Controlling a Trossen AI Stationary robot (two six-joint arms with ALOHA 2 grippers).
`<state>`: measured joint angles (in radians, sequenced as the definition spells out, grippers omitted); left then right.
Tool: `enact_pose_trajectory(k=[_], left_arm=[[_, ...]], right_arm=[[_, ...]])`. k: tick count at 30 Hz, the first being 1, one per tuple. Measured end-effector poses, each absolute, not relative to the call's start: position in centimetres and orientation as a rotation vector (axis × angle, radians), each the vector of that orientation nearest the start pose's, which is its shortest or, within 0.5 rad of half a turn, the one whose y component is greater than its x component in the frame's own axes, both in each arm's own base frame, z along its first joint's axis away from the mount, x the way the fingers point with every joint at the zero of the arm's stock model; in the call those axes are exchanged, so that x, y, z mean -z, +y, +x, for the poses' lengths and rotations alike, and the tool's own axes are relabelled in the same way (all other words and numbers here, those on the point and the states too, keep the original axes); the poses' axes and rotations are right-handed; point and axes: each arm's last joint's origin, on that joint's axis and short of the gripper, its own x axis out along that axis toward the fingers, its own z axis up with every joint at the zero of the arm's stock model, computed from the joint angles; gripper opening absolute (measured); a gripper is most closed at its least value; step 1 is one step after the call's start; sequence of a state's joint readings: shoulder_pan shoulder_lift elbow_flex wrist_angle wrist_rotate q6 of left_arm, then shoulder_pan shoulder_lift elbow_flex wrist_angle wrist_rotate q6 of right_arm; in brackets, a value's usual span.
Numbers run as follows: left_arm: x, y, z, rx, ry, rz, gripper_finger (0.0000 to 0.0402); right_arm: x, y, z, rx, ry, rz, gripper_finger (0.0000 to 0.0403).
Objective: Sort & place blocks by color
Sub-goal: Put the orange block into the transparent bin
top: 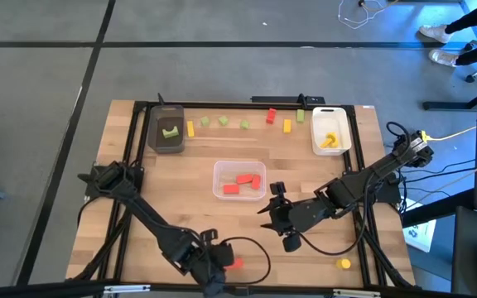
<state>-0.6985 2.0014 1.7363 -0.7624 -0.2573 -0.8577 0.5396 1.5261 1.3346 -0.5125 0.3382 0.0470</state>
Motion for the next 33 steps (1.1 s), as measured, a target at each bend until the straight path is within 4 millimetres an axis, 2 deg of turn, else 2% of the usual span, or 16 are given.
enact_pose_trajectory(k=[8,12,23,30,33], left_arm=[[-25.4,-27.4,32.9,-0.058,0.983,-0.239,0.0200],[-24.2,-27.5,33.4,-0.037,1.001,-0.153,0.0227],[-20.0,-28.4,35.1,-0.057,1.018,-0.118,0.0232],[-18.6,-28.6,35.8,-0.068,1.010,-0.117,0.0232],[-18.6,-28.4,36.0,-0.072,1.000,-0.105,0.0232]], right_arm=[[-31.8,16.3,29.0,-0.179,0.642,-0.256,0.0171],[-31.8,16.3,29.0,-0.179,0.642,-0.257,0.0171],[-31.8,16.3,29.1,-0.179,0.636,-0.254,0.0171],[-31.9,16.3,29.1,-0.180,0.628,-0.250,0.0171],[-31.9,16.3,29.1,-0.180,0.628,-0.250,0.0171]])
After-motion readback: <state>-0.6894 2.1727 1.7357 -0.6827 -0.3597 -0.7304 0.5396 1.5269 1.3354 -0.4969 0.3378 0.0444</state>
